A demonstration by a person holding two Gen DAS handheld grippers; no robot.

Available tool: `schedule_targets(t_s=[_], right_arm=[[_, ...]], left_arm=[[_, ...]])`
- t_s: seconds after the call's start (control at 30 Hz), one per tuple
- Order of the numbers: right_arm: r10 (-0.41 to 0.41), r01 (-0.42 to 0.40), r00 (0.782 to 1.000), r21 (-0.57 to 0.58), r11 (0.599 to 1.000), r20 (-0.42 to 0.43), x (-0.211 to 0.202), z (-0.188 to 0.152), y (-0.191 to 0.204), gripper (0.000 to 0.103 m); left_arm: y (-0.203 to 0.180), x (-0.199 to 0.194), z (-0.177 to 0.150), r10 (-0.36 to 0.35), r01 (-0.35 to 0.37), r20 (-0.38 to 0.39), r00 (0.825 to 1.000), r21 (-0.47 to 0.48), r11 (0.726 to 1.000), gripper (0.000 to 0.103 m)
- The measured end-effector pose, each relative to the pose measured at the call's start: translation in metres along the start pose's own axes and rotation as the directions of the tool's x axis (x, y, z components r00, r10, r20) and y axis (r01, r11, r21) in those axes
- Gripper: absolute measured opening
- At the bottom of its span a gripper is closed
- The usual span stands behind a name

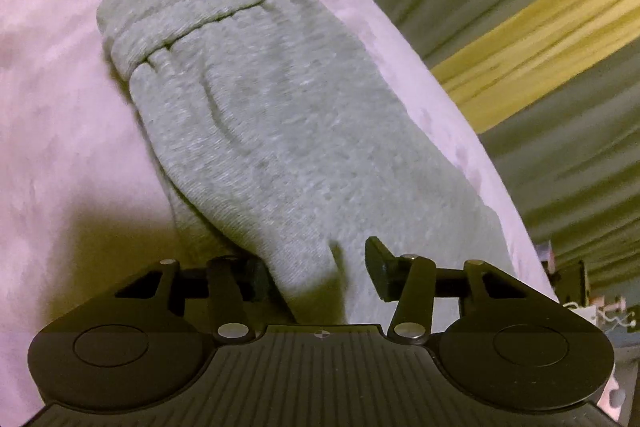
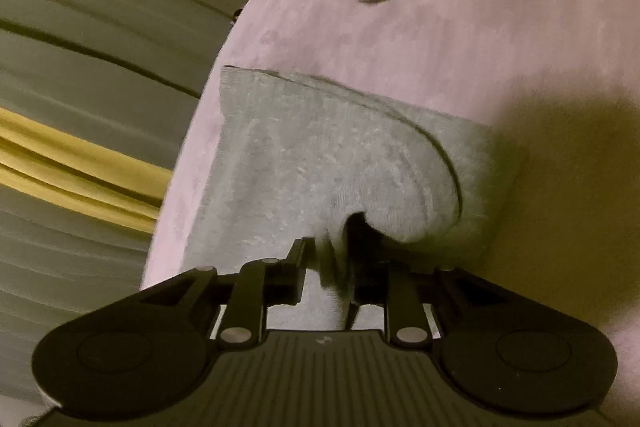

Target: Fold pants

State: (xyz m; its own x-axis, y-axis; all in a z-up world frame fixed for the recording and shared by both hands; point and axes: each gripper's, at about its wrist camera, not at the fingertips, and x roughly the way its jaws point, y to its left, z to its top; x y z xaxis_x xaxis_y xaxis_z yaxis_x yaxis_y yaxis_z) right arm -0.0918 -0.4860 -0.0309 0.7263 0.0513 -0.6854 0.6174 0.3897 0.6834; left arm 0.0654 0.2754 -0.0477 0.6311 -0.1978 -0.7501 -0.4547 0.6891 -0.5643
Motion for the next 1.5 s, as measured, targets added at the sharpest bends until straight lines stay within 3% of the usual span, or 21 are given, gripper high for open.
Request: schedule_targets(t_s=[0.27, 0.4, 0.63, 0.7, 0.77, 0.83, 0.87, 0.9, 0.97, 1.03, 1.1, 1.13, 1.2, 1.23, 1.3, 1.4, 1.5], right_arm=[[-0.033, 0.035, 0.999, -0.067, 0.997, 0.025, 0.006, -0.001, 0.018, 0.009], [-0.048, 0.054, 0.997, -0.092, 0.994, 0.066, -0.001, -0.004, 0.026, 0.007], [0.164, -0.167, 0.98, 0.022, 0.986, 0.116, -0.046, 0.005, 0.021, 0.006], [0.146, -0.147, 0.981, -0.001, 0.989, 0.128, -0.053, 0.005, 0.015, 0.006], [0.078, -0.074, 0.99, -0.037, 0.997, 0.119, -0.047, 0.003, 0.009, 0.006], [-0.051, 0.055, 0.996, -0.057, 0.997, 0.077, -0.033, 0.001, 0.001, 0.008], [-0.14, 0.146, 0.988, -0.086, 0.986, 0.068, -0.027, 0.0, -0.001, 0.009], [-0.187, 0.194, 0.979, -0.097, 0.976, 0.077, -0.024, -0.001, -0.002, 0.009], [-0.172, 0.18, 0.979, -0.072, 0.981, 0.108, -0.03, 0.0, -0.001, 0.017], [-0.243, 0.269, 0.953, -0.14, 0.953, 0.179, -0.038, 0.002, 0.012, 0.039], [-0.261, 0.315, 0.933, -0.206, 0.926, 0.249, -0.046, 0.001, 0.024, 0.045], [-0.262, 0.326, 0.925, -0.221, 0.919, 0.277, -0.049, -0.001, 0.029, 0.054], [-0.242, 0.322, 0.918, -0.231, 0.918, 0.315, -0.056, -0.002, 0.036, 0.06], [-0.226, 0.311, 0.918, -0.236, 0.921, 0.326, -0.06, -0.001, 0.036, 0.06], [-0.146, 0.241, 0.937, -0.286, 0.927, 0.316, -0.056, -0.005, 0.044, 0.065], [-0.062, 0.14, 0.969, -0.327, 0.935, 0.239, -0.043, -0.01, 0.053, 0.071], [-0.055, 0.139, 0.964, -0.313, 0.94, 0.262, -0.041, -0.011, 0.054, 0.071]], left_arm=[[0.009, -0.027, -0.003, 0.032, -0.032, -0.001, 0.999, -0.017, 0.999, 0.019], [0.004, -0.036, 0.0, 0.035, -0.035, 0.021, 0.999, -0.005, 0.999, 0.014], [-0.002, -0.065, 0.004, -0.02, 0.018, 0.086, 0.996, 0.022, 1.0, 0.013], [0.004, -0.071, 0.002, -0.018, 0.017, 0.088, 0.996, 0.016, 1.0, 0.013], [0.012, -0.071, -0.001, 0.009, -0.01, 0.071, 0.997, 0.008, 1.0, 0.013], [0.018, -0.063, -0.002, 0.087, -0.086, 0.024, 0.996, -0.017, 0.996, 0.02], [0.023, -0.062, -0.003, 0.142, -0.142, 0.017, 0.99, -0.032, 0.989, 0.022], [0.025, -0.064, -0.004, 0.18, -0.179, 0.025, 0.983, -0.04, 0.983, 0.033], [0.025, -0.077, -0.006, 0.223, -0.22, 0.074, 0.972, -0.055, 0.974, 0.053], [0.016, -0.096, -0.008, 0.272, -0.27, 0.152, 0.95, -0.035, 0.962, 0.059], [0.0, -0.11, -0.013, 0.304, -0.315, 0.229, 0.925, 0.014, 0.949, 0.072], [-0.011, -0.116, -0.018, 0.309, -0.333, 0.269, 0.912, 0.046, 0.942, 0.075], [-0.033, -0.123, -0.028, 0.289, -0.34, 0.328, 0.899, 0.109, 0.934, 0.083], [-0.047, -0.123, -0.035, 0.265, -0.332, 0.347, 0.899, 0.147, 0.932, 0.085], [-0.071, -0.116, -0.048, 0.196, -0.282, 0.343, 0.919, 0.223, 0.933, 0.098], [-0.109, -0.086, -0.073, 0.109, -0.196, 0.259, 0.96, 0.34, 0.92, 0.098], [-0.136, -0.044, -0.1, 0.095, -0.146, 0.14, 0.986, 0.414, 0.898, 0.098]])
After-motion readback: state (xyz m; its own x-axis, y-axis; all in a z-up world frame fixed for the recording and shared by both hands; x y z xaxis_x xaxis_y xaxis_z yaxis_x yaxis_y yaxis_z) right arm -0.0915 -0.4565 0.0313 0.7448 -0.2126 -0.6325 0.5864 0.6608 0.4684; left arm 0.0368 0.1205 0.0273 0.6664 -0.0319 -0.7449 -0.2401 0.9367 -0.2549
